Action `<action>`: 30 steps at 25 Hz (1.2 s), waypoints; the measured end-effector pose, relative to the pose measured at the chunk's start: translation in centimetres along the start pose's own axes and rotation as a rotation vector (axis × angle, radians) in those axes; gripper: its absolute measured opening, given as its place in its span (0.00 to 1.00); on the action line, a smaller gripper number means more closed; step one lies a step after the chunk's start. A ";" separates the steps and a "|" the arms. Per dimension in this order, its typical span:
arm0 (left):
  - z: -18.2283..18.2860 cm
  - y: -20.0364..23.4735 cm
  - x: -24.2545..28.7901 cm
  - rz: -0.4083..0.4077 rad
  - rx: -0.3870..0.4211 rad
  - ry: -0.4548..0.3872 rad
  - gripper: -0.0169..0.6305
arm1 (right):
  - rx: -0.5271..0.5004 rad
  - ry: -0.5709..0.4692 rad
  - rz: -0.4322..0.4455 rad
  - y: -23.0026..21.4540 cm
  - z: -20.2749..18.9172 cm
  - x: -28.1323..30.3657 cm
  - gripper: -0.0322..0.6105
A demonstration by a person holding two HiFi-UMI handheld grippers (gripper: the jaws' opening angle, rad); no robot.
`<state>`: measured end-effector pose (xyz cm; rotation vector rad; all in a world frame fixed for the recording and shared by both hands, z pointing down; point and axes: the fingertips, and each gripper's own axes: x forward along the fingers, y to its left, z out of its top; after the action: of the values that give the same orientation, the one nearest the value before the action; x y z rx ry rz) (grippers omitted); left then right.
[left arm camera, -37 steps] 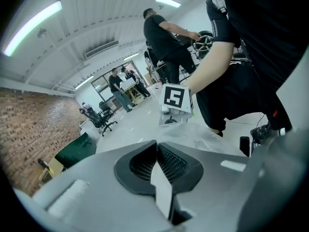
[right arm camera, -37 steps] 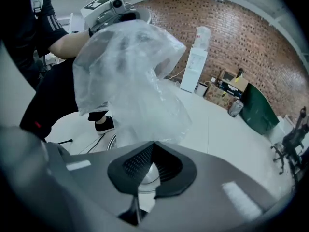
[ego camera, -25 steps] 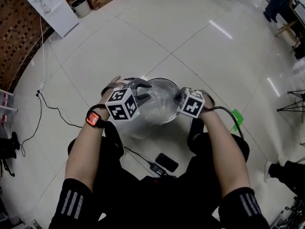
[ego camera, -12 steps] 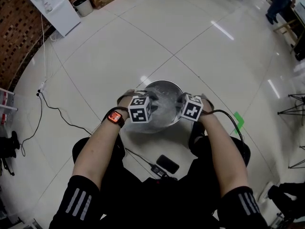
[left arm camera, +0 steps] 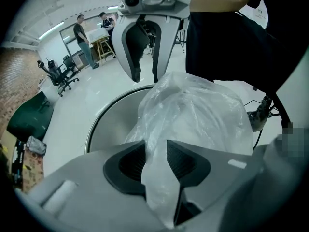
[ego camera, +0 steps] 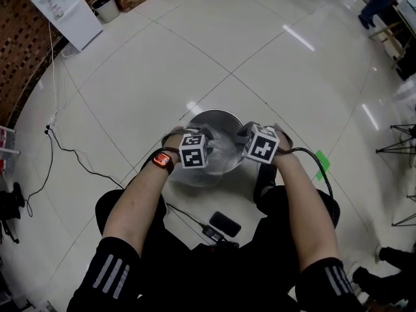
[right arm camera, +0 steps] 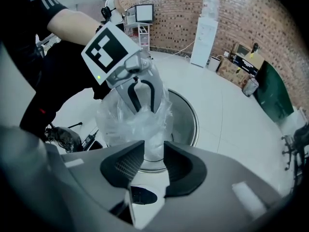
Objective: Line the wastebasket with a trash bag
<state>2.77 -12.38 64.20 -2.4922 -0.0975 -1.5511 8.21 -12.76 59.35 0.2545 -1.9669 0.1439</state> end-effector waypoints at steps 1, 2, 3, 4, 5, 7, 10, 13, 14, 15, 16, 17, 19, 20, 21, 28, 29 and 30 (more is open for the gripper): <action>0.1 0.1 0.0 0.003 0.000 -0.001 0.22 | -0.003 -0.005 -0.001 -0.1 0.2 -0.3 0.26; 0.2 0.2 -0.1 0.010 0.000 -0.004 0.22 | 0.000 -0.018 -0.005 -0.4 0.5 -0.8 0.26; 0.4 0.5 -0.3 0.022 -0.002 -0.009 0.22 | 0.014 -0.042 -0.010 -0.7 0.9 -1.3 0.26; 0.6 0.9 -0.6 0.039 -0.003 -0.016 0.22 | 0.043 -0.075 -0.011 -1.0 1.3 -1.8 0.26; 0.8 1.4 -1.0 0.058 -0.003 -0.022 0.22 | 0.084 -0.113 -0.006 -1.2 1.9 -2.3 0.26; 1.1 2.0 -2.0 0.087 -0.003 -0.035 0.22 | 0.178 -0.185 0.029 -1.2 3.2 -2.9 0.26; 1.6 2.6 -3.4 0.126 0.001 -0.048 0.16 | 0.271 -0.241 0.104 -0.4 4.3 -2.6 0.26; 2.2 3.4 -4.3 0.185 0.015 -0.062 0.03 | 0.307 -0.234 0.133 0.1 3.9 -1.2 0.26; 2.4 3.5 -4.5 0.197 0.018 -0.068 0.02 | 0.317 -0.232 0.135 0.2 3.8 -0.8 0.27; 2.7 3.6 -4.7 0.205 0.021 -0.075 0.02 | 0.327 -0.234 0.135 0.3 3.8 -0.4 0.27; 3.0 3.7 -4.9 0.211 0.026 -0.083 0.02 | 0.336 -0.236 0.130 0.2 3.8 -0.2 0.27; 3.3 3.7 -5.1 0.216 0.033 -0.092 0.02 | 0.341 -0.235 0.121 0.1 3.9 -0.1 0.27; 3.8 3.8 -5.4 0.228 0.046 -0.109 0.02 | 0.336 -0.217 0.087 -0.3 3.9 0.0 0.27; 4.0 3.8 -5.5 0.231 0.050 -0.114 0.02 | 0.330 -0.204 0.070 -0.5 3.8 0.0 0.24; 4.0 3.9 -5.5 0.229 0.053 -0.113 0.03 | 0.324 -0.192 0.058 -0.6 3.7 -0.1 0.16; 3.1 4.3 -8.3 0.174 0.015 -0.086 0.21 | 0.332 -0.134 -0.032 -2.7 2.1 -0.9 0.06; 2.9 4.5 -9.1 0.170 0.000 -0.083 0.21 | 0.344 -0.130 -0.047 -3.1 1.7 -1.1 0.06; 2.7 4.6 -9.8 0.168 -0.015 -0.075 0.21 | 0.353 -0.126 -0.065 -3.5 1.3 -1.4 0.06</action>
<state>1.49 -15.80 53.70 -2.4980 0.1100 -1.3967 8.45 -16.31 57.46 0.5686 -2.0480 0.4440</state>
